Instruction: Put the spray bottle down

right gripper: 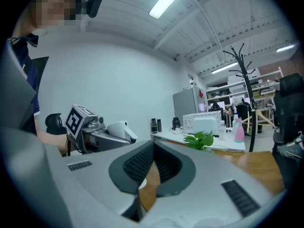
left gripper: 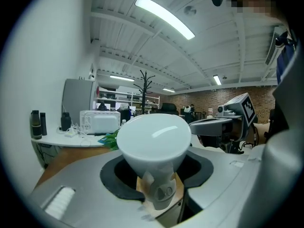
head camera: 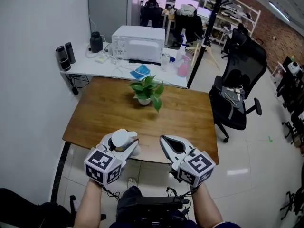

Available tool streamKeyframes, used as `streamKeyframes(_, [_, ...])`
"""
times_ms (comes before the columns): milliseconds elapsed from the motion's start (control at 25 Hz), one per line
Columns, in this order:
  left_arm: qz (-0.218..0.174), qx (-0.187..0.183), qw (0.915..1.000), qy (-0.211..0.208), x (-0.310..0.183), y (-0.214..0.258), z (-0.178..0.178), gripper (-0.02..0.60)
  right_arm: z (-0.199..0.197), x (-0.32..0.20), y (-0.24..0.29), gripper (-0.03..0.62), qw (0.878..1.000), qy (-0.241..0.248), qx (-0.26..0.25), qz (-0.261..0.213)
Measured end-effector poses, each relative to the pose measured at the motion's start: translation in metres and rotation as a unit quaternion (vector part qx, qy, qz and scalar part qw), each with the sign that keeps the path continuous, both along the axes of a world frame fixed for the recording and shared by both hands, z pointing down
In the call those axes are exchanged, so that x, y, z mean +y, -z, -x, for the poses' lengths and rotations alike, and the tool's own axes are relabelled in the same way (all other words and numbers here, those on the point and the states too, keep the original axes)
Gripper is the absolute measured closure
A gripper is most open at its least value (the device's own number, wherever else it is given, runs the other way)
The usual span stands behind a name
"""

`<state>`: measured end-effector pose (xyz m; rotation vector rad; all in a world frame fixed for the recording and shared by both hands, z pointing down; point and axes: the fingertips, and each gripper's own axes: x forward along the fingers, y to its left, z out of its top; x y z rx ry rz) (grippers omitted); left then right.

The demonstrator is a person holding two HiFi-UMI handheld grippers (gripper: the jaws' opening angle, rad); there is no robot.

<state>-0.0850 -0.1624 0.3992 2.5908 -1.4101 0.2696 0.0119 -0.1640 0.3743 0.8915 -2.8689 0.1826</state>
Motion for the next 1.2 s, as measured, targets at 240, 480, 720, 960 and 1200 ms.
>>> streamKeyframes(240, [0.01,-0.005,0.9993,-0.036,-0.068,-0.009,0.024,0.377,0.023,-0.062,-0.003,0.592,0.999,-0.037,-0.001,0.006])
streamKeyframes(480, [0.019,-0.012,0.998,-0.06,-0.118,-0.019,0.043,0.377,0.04,-0.106,-0.009,0.592,0.998,-0.067,0.002,0.017])
streamKeyframes(720, [0.033,-0.003,0.9968,-0.073,-0.147,-0.032,0.04,0.377,0.039,-0.13,-0.025,0.592,0.996,-0.079,0.012,0.038])
streamKeyframes(960, [0.038,-0.004,0.9974,-0.06,-0.162,-0.035,0.028,0.377,0.028,-0.15,-0.026,0.592,0.997,-0.07,0.007,0.041])
streamKeyframes(1200, [0.034,-0.012,0.9987,-0.037,-0.166,-0.033,0.02,0.377,0.022,-0.163,-0.028,0.592,0.998,-0.046,-0.003,0.039])
